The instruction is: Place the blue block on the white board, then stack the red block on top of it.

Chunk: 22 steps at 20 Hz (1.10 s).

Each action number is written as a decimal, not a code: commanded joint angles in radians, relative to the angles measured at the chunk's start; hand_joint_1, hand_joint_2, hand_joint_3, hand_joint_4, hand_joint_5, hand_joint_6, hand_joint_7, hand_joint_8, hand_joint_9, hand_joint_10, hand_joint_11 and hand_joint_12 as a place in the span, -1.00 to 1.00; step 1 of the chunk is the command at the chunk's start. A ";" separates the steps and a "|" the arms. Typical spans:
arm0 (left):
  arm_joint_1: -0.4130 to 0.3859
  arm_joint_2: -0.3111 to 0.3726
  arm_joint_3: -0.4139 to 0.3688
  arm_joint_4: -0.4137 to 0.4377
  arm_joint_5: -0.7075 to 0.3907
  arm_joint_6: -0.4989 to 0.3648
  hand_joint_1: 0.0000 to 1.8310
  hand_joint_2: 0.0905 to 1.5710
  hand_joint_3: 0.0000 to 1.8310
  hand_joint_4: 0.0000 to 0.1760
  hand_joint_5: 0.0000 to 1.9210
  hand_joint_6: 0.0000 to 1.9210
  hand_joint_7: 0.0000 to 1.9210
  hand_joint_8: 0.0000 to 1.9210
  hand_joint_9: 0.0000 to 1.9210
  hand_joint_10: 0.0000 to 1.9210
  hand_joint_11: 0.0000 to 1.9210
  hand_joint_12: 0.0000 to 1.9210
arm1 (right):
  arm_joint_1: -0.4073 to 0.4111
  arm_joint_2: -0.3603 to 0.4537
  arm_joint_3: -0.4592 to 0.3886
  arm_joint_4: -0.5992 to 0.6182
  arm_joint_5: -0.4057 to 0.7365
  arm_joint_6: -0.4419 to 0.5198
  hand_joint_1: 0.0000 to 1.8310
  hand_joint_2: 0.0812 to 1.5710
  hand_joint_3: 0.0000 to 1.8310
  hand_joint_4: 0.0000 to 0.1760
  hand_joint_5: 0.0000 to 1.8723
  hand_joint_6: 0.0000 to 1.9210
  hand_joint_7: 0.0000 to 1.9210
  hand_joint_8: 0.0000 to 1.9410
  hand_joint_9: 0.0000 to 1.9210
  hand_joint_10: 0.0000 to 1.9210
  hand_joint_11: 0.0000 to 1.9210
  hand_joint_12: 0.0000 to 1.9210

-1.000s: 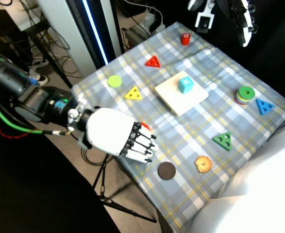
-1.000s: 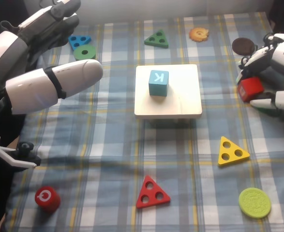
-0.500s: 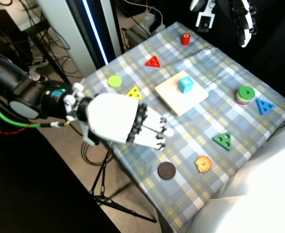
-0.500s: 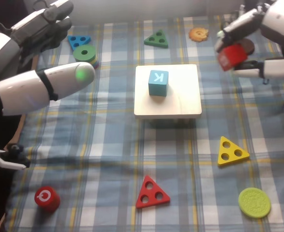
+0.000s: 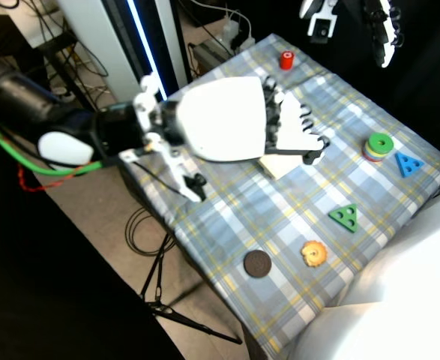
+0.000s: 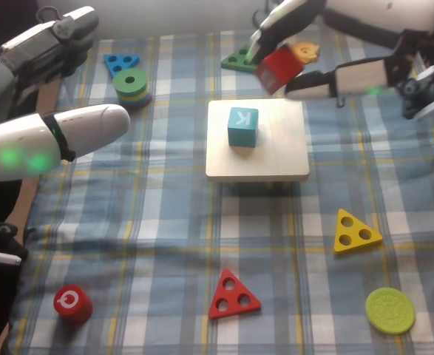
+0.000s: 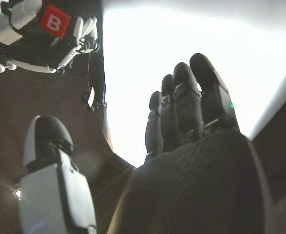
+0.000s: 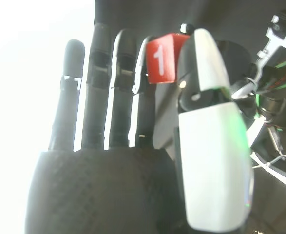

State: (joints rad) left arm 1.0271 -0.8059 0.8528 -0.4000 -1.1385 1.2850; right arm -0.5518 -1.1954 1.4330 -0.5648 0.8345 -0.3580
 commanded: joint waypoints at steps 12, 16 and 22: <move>-0.006 0.008 0.000 0.019 -0.115 -0.013 -0.17 0.06 -1.00 -0.56 -0.70 -1.00 -0.70 -1.00 -0.72 -1.00 -1.00 -0.24 | 0.052 -0.083 0.053 -0.079 0.090 0.120 0.35 0.42 -1.00 -1.00 0.16 -0.05 -0.19 0.19 -0.09 -1.00 -0.77 0.23; -0.006 0.008 0.000 0.019 -0.115 -0.013 -0.20 0.07 -1.00 -0.58 -0.71 -1.00 -0.71 -1.00 -0.71 -1.00 -1.00 -0.20 | 0.052 -0.094 0.062 -0.088 0.083 0.126 0.34 0.44 -1.00 -1.00 0.12 0.01 -0.22 0.23 -0.14 -1.00 -0.82 0.19; -0.006 0.007 0.001 0.019 -0.114 -0.013 -0.24 0.08 -1.00 -0.28 -0.72 -1.00 -0.71 -1.00 -0.70 -1.00 -0.99 -0.21 | 0.052 -0.096 0.073 -0.092 0.058 0.127 0.28 0.36 -1.00 -1.00 0.10 -0.08 -0.11 -0.85 -0.29 -0.99 -0.98 0.07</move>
State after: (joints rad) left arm 1.0271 -0.8055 0.8528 -0.3950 -1.1366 1.2839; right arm -0.5152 -1.2884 1.5043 -0.7086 0.8078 -0.2379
